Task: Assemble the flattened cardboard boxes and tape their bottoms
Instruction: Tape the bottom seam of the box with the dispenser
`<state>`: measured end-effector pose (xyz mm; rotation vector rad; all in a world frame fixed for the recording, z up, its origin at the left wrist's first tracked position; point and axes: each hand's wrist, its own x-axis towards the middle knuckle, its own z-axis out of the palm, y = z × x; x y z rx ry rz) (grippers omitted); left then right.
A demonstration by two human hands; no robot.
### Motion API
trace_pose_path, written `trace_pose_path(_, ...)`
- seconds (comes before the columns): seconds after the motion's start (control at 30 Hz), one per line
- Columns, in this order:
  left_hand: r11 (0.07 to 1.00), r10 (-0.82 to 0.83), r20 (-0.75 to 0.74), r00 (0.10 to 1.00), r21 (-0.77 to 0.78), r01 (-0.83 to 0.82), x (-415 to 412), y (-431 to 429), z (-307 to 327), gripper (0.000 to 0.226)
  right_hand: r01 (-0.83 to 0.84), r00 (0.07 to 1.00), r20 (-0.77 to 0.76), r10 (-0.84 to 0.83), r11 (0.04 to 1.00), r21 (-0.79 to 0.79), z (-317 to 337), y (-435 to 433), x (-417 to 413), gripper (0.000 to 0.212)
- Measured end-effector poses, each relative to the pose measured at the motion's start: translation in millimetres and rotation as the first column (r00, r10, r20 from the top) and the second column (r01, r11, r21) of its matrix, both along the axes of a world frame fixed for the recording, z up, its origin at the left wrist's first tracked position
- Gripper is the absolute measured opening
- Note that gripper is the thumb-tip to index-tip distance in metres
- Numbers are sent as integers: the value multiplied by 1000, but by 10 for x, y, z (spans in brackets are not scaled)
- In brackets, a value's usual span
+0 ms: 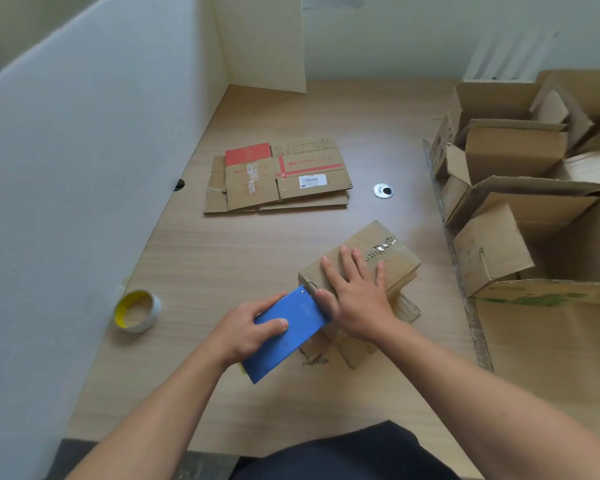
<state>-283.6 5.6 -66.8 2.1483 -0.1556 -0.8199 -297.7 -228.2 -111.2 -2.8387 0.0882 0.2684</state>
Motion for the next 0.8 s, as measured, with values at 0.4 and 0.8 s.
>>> trace_pose_path(0.4,989,-34,-125,992,-148,16,-28,403,-67,55,-3,999,-40,2,1000,-20,11,-32,5,60)
trace_pose_path(0.8,994,-90,1,996,59,90,41,50,-151,56,11,999,-48,-10,1000,12,53,-32,13,55)
